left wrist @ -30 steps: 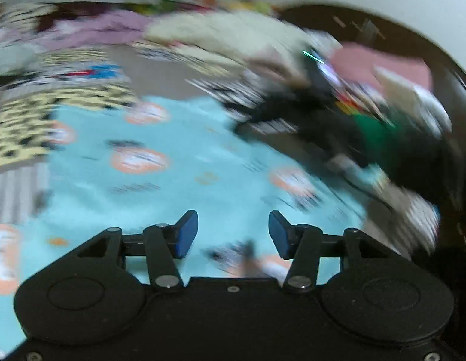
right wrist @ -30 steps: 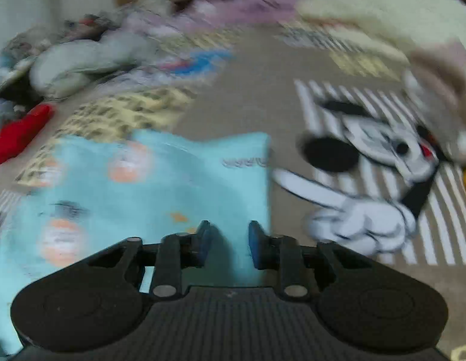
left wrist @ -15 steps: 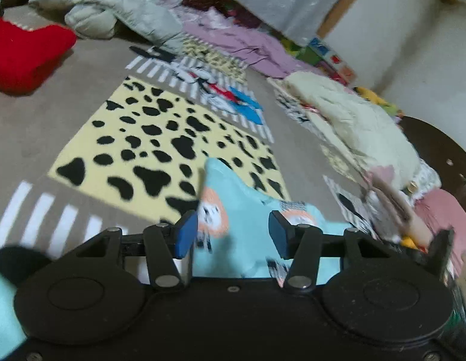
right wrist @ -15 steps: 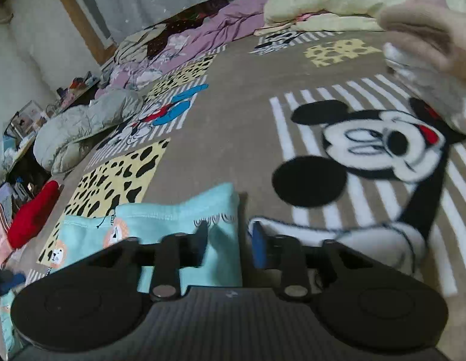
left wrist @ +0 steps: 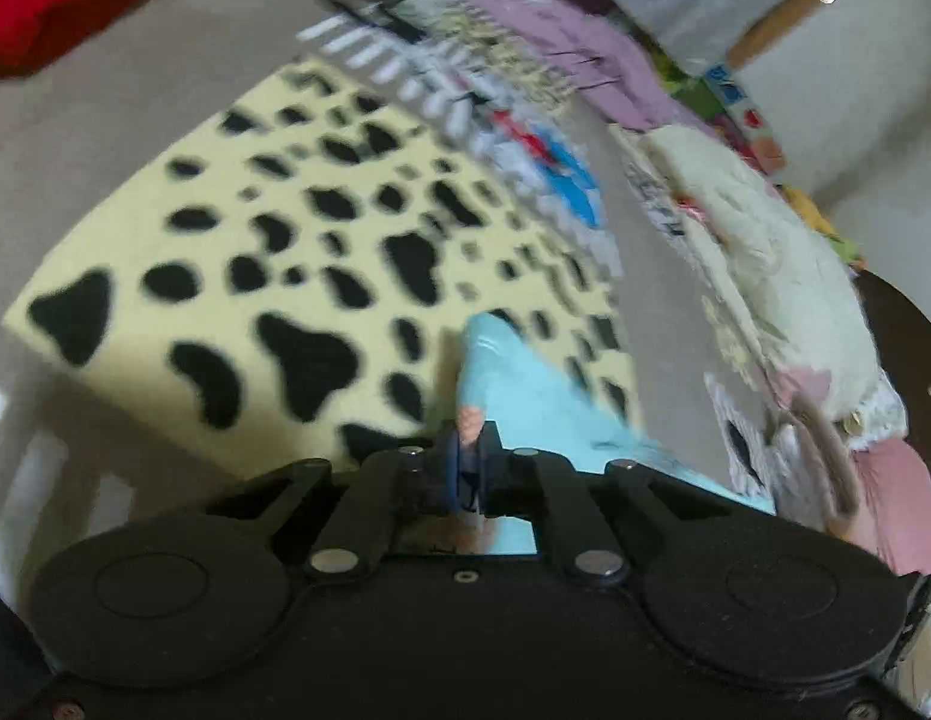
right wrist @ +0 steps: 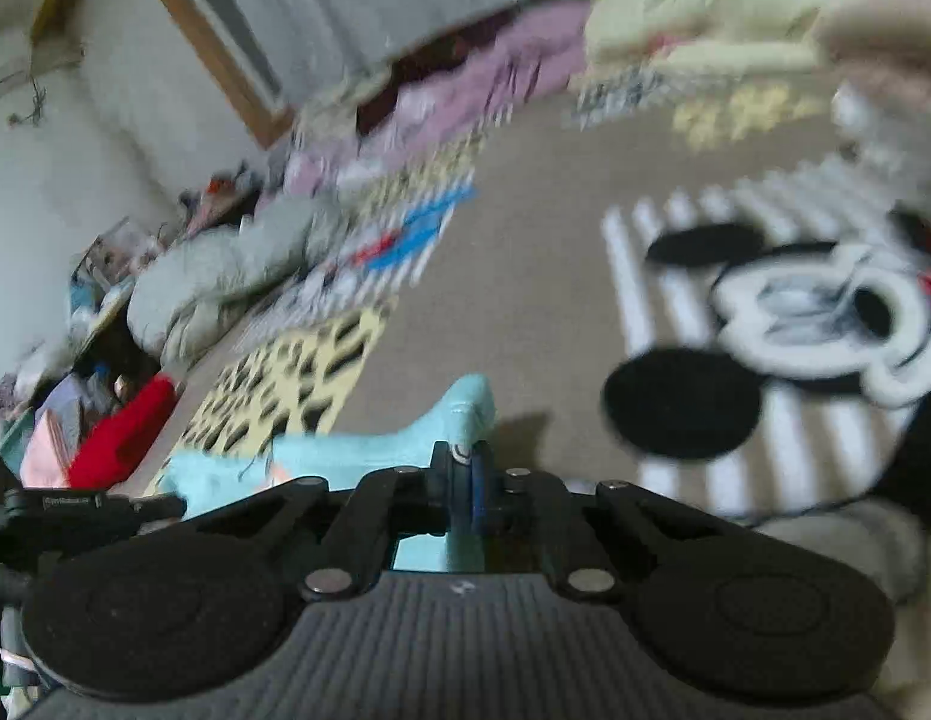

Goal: Fold clothes
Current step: 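Grasp the garment edge with the left gripper while the right gripper grasps the other edge, then lift and flip the light-blue garment with both grippers, then lay it flat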

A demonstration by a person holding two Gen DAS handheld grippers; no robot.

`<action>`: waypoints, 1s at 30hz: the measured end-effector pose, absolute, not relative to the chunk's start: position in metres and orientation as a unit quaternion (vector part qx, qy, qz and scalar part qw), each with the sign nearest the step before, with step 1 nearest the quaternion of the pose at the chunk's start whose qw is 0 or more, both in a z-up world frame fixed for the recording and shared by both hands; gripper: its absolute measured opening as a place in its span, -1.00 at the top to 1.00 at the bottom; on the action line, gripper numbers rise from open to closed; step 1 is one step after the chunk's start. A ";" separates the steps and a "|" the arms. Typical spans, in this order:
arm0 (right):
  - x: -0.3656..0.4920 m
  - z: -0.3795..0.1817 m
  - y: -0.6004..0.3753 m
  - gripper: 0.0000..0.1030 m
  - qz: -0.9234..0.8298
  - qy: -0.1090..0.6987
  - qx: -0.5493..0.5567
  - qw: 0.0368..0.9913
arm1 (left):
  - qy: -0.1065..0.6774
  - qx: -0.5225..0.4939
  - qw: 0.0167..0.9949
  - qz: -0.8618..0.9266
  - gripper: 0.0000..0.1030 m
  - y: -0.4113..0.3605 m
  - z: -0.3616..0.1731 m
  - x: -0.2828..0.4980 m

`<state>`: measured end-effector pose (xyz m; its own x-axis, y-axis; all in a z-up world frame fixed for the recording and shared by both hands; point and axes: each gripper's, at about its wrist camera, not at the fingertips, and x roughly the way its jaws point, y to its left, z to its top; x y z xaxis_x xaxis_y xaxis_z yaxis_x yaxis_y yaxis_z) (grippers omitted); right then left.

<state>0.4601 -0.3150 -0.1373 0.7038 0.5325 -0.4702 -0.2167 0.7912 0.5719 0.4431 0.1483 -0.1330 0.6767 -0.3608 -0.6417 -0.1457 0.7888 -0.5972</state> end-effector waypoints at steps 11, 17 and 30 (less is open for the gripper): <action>0.444 -0.115 -0.324 0.61 0.137 0.301 0.214 0.919 | 0.344 -0.285 0.889 -0.095 0.63 0.138 -0.095 0.429; 0.463 -0.109 -0.279 0.61 0.201 0.324 0.139 0.914 | 0.376 -0.311 0.869 -0.081 0.39 0.124 -0.122 0.469; 0.490 -0.139 -0.300 0.84 0.156 0.351 0.207 0.900 | 0.338 -0.399 0.851 -0.054 0.13 0.156 -0.119 0.448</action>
<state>0.4904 -0.3003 -0.1390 0.7046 0.4262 -0.5674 -0.1359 0.8658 0.4815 0.4485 0.1556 -0.1195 0.7661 -0.3614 -0.5316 -0.1778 0.6756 -0.7155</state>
